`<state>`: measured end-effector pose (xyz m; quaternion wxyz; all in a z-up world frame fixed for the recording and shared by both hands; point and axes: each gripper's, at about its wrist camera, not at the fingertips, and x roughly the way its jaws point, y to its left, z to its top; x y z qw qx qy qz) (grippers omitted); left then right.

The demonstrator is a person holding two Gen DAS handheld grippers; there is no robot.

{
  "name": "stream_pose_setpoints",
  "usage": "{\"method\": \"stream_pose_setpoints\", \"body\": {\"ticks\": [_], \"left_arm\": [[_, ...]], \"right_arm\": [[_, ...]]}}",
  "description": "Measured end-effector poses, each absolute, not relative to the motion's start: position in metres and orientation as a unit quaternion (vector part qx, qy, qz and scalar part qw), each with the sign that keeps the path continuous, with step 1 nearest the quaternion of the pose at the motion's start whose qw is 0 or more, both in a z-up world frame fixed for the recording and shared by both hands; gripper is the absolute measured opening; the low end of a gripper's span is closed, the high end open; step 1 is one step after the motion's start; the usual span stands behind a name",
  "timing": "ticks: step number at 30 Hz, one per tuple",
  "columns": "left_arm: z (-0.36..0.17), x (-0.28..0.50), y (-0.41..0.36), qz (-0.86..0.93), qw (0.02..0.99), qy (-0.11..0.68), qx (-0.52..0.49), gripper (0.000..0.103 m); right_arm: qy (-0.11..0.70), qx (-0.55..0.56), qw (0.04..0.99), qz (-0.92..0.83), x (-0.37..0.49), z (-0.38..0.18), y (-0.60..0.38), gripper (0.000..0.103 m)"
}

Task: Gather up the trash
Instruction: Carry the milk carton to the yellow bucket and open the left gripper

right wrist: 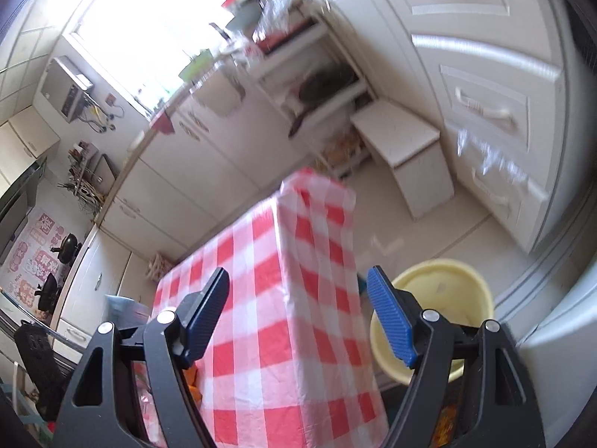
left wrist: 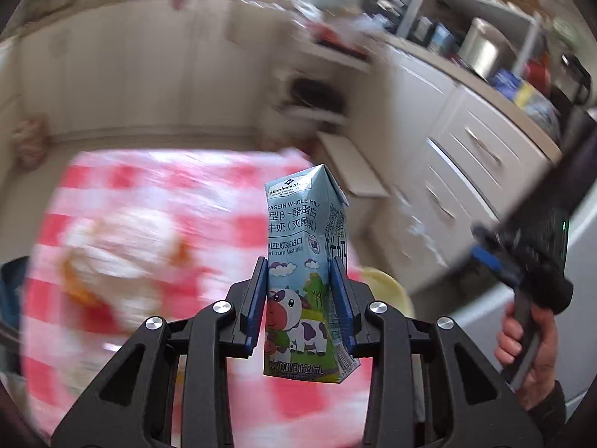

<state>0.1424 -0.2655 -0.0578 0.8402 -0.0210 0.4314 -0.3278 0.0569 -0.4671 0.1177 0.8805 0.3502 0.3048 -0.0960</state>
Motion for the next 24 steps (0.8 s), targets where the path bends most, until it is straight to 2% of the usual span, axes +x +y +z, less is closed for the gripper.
{"method": "stream_pose_setpoints", "body": {"ticks": [5,10,11,13,14,18,22,24], "left_arm": [[-0.13,0.123,-0.385,-0.355,0.784,0.508,0.003,0.032],[-0.191,0.126,-0.463,-0.323,0.764,0.558,0.025,0.032],[-0.197,0.127,-0.473,-0.314,0.764,0.563,0.031,0.035],[-0.209,0.129,-0.49,-0.303,0.759,0.574,0.04,0.047],[-0.21,0.131,-0.496,-0.299,0.759,0.576,0.04,0.054],[-0.184,0.124,-0.496,-0.31,0.769,0.558,0.034,0.06],[-0.128,0.12,-0.448,-0.306,0.806,0.506,0.033,0.065],[-0.104,0.12,-0.413,-0.291,0.827,0.48,0.031,0.073]], "right_arm": [[0.258,0.333,0.902,-0.093,0.05,0.193,-0.435,0.074],[0.254,0.345,0.9,-0.078,0.037,0.197,-0.451,0.075],[0.254,0.345,0.9,-0.077,0.039,0.198,-0.453,0.075],[0.252,0.342,0.902,-0.076,0.038,0.192,-0.464,0.074],[0.251,0.342,0.902,-0.076,0.038,0.201,-0.461,0.074],[0.235,0.352,0.903,-0.073,0.034,0.209,-0.465,0.075],[0.219,0.362,0.904,-0.066,0.037,0.221,-0.457,0.075],[0.22,0.359,0.905,-0.056,0.054,0.19,-0.487,0.075]]}}
